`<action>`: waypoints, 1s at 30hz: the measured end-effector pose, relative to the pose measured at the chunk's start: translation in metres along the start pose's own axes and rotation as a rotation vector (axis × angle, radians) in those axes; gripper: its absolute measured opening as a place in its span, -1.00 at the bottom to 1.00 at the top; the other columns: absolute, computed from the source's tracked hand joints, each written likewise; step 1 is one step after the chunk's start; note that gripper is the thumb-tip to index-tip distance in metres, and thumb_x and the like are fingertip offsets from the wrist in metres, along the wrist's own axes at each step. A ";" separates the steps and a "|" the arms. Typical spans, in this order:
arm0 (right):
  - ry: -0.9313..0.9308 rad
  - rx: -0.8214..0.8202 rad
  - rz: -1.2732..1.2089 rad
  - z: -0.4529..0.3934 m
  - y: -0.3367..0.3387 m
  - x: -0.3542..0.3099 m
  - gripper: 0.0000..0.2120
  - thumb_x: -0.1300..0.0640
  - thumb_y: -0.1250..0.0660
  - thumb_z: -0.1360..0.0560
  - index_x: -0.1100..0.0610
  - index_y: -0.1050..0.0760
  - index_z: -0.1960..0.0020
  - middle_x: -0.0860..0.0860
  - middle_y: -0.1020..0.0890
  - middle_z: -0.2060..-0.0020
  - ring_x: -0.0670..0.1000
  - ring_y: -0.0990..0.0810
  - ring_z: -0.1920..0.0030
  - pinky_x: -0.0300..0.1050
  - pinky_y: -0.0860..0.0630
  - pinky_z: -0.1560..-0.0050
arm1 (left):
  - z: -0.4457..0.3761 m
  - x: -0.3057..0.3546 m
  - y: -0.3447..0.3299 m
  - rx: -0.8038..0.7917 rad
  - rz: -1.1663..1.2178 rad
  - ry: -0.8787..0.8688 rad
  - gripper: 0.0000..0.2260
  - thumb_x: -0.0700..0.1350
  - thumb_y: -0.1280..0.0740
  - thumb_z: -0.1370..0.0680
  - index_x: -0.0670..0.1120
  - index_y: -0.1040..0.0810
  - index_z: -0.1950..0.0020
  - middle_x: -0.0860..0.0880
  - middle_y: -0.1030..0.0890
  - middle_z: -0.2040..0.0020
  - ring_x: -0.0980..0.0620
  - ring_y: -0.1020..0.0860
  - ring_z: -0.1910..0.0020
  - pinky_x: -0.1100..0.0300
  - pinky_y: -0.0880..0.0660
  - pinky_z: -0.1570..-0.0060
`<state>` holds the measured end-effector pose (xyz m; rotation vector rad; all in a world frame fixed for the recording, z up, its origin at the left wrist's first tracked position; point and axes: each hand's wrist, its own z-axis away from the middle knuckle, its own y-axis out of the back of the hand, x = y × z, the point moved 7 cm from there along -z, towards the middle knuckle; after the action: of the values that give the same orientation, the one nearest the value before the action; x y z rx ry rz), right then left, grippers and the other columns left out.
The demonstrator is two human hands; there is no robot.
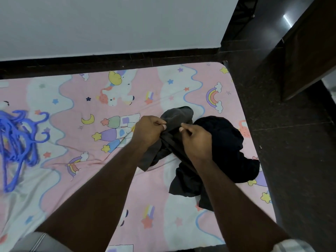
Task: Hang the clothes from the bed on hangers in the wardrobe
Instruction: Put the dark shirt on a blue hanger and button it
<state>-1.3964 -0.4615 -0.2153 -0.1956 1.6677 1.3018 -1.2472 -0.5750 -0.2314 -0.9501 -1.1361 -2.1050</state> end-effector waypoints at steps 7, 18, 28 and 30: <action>0.230 -0.182 0.242 -0.002 -0.032 -0.057 -0.70 0.27 -0.35 -0.54 0.19 -0.61 -0.27 0.16 -0.60 -0.26 0.16 -0.53 -0.28 -0.18 -0.33 -0.33 | 0.058 -0.001 0.071 -0.047 0.042 -0.100 -0.85 -0.25 -0.47 -0.50 -0.01 -0.73 0.05 -0.03 -0.73 0.14 -0.06 -0.69 0.10 -0.06 -0.62 -0.09; 0.450 -0.682 0.268 0.186 -0.178 -0.172 -0.70 0.23 -0.21 -0.59 0.25 -0.60 -0.23 0.25 -0.63 -0.13 0.26 -0.57 -0.16 0.09 -0.45 -0.27 | 0.169 -0.207 0.283 0.339 -0.437 0.308 -0.65 -0.06 -0.46 -0.54 -0.13 -0.61 -0.29 -0.13 -0.62 -0.28 -0.16 -0.55 -0.27 0.04 -0.38 -0.28; 0.060 -0.512 0.380 0.120 -0.165 -0.111 -0.71 0.17 -0.21 -0.62 0.17 -0.61 -0.26 0.13 -0.64 -0.22 0.18 -0.56 -0.24 -0.05 -0.42 -0.30 | 0.150 -0.225 0.224 0.190 -0.480 0.150 -0.69 -0.07 -0.32 -0.62 -0.09 -0.60 -0.34 -0.11 -0.60 -0.32 -0.14 -0.52 -0.31 0.13 -0.34 -0.33; 0.063 -0.426 0.375 0.111 -0.159 -0.102 -0.73 0.17 -0.25 -0.59 0.14 -0.65 -0.20 0.11 -0.66 -0.17 0.18 -0.58 -0.20 -0.08 -0.42 -0.27 | 0.133 -0.222 0.209 0.165 -0.461 0.138 -0.67 -0.06 -0.31 -0.62 -0.10 -0.57 -0.37 -0.10 -0.57 -0.36 -0.12 -0.50 -0.35 0.12 -0.31 -0.36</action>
<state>-1.1793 -0.4792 -0.2369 -0.1806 1.5051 1.9491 -0.9188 -0.5304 -0.2582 -0.4886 -1.5391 -2.3368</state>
